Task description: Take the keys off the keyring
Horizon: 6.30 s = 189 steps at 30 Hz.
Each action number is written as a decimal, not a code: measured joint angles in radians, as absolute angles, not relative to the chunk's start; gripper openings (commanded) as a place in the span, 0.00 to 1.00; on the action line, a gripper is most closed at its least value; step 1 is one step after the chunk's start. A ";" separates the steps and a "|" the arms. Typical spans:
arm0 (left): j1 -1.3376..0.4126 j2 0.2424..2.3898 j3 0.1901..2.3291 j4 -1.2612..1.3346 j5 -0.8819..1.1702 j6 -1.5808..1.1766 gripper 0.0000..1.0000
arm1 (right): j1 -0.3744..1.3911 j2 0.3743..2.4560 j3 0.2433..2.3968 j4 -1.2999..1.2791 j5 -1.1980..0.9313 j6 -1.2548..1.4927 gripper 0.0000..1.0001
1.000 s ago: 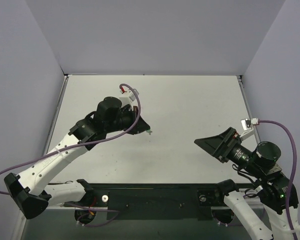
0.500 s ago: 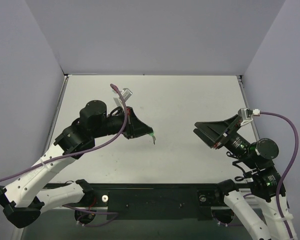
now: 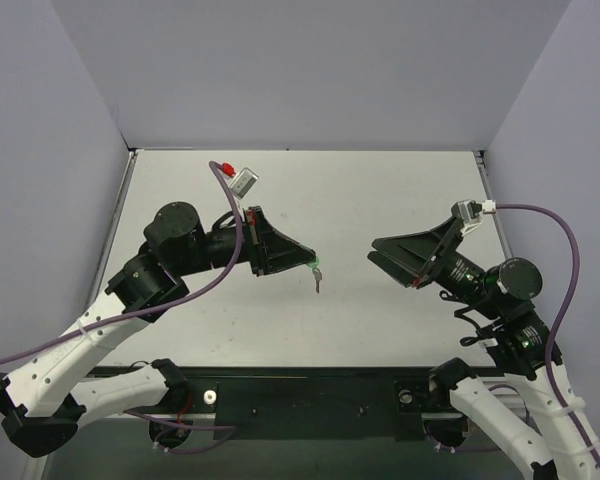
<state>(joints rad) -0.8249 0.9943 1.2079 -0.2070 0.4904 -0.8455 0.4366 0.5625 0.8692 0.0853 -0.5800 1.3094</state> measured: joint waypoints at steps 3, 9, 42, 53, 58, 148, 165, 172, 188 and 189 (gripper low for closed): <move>-0.830 0.994 1.208 -0.191 0.466 -0.877 0.00 | 0.480 0.578 0.879 0.089 -0.568 1.298 0.97; -0.832 0.984 1.208 -0.160 0.367 -0.966 0.00 | 0.577 0.619 0.890 0.109 -0.522 1.257 0.94; -0.857 1.030 1.192 0.408 0.542 -1.203 0.00 | 0.817 0.882 0.924 0.715 -0.468 1.435 1.00; -0.859 1.105 1.215 0.541 0.555 -1.258 0.00 | 0.871 0.889 0.924 0.836 -0.444 1.494 1.00; -0.859 1.132 1.215 0.599 0.555 -1.287 0.00 | 0.902 0.888 0.924 0.857 -0.430 1.496 1.00; -0.859 1.039 1.136 0.543 0.417 -1.169 0.00 | 0.944 0.843 0.916 0.725 -0.327 1.407 0.27; -0.859 1.028 1.123 0.526 0.411 -1.164 0.00 | 0.945 0.843 0.916 0.713 -0.311 1.404 0.06; -0.859 1.023 1.122 0.523 0.411 -1.161 0.00 | 0.951 0.843 0.910 0.712 -0.309 1.404 0.14; -0.859 1.015 1.122 0.519 0.399 -1.147 0.00 | 0.957 0.843 0.906 0.699 -0.302 1.404 0.18; -0.859 1.015 1.122 0.519 0.399 -1.147 0.00 | 0.957 0.843 0.905 0.699 -0.302 1.404 0.18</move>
